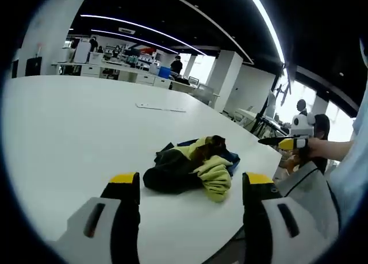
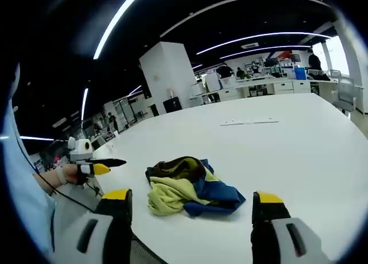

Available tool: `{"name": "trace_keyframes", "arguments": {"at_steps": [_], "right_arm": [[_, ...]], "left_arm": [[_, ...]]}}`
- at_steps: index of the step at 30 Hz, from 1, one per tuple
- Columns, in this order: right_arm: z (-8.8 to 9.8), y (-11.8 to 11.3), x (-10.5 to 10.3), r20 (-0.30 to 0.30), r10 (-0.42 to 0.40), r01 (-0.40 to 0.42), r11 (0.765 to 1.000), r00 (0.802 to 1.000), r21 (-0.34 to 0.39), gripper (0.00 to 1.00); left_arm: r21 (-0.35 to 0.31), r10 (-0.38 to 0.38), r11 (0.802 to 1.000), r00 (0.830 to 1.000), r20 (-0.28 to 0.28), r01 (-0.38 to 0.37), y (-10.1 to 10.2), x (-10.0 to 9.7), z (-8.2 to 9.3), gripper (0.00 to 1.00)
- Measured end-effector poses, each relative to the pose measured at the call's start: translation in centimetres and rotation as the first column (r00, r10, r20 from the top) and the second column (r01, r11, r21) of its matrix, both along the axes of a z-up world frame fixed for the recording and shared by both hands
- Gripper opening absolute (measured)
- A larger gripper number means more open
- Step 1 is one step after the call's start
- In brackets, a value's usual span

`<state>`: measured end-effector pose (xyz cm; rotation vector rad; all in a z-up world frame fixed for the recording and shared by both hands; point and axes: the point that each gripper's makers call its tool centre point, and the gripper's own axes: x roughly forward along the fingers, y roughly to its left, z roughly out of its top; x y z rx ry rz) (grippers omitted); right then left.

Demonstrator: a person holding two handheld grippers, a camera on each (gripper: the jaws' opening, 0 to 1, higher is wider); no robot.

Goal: Fold the garment on the visible template until the final outline fits inside the template.

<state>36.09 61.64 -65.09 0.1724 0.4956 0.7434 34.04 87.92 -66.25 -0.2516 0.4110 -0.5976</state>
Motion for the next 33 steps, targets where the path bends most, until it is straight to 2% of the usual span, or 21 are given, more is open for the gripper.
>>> {"name": "trace_keyframes", "arguments": {"at_steps": [7, 13, 18, 27, 33], "right_arm": [[0.2, -0.9, 0.3, 0.007, -0.023, 0.023, 1.000, 1.000, -0.003, 0.86], [0.3, -1.3, 0.4, 0.013, -0.031, 0.031, 0.999, 0.999, -0.007, 0.88], [0.2, -1.3, 0.3, 0.010, -0.037, 0.037, 0.999, 0.999, -0.006, 0.90], [-0.2, -1.0, 0.1, 0.014, -0.031, 0.031, 0.999, 0.999, -0.024, 1.00], [-0.4, -0.9, 0.1, 0.018, -0.023, 0.024, 0.999, 1.000, -0.039, 1.00]], "left_arm": [[0.000, 0.011, 1.000, 1.000, 0.008, -0.011, 0.2, 0.1, 0.1, 0.71], [0.027, 0.005, 1.000, 1.000, 0.014, -0.005, 0.2, 0.1, 0.0, 0.72], [0.047, 0.001, 0.999, 1.000, 0.014, -0.001, 0.2, 0.1, -0.2, 0.74], [0.047, 0.001, 0.999, 1.000, 0.011, -0.002, 0.1, 0.1, -0.2, 0.75], [0.050, -0.002, 0.999, 1.000, 0.010, 0.002, 0.1, 0.1, -0.2, 0.75]]}}
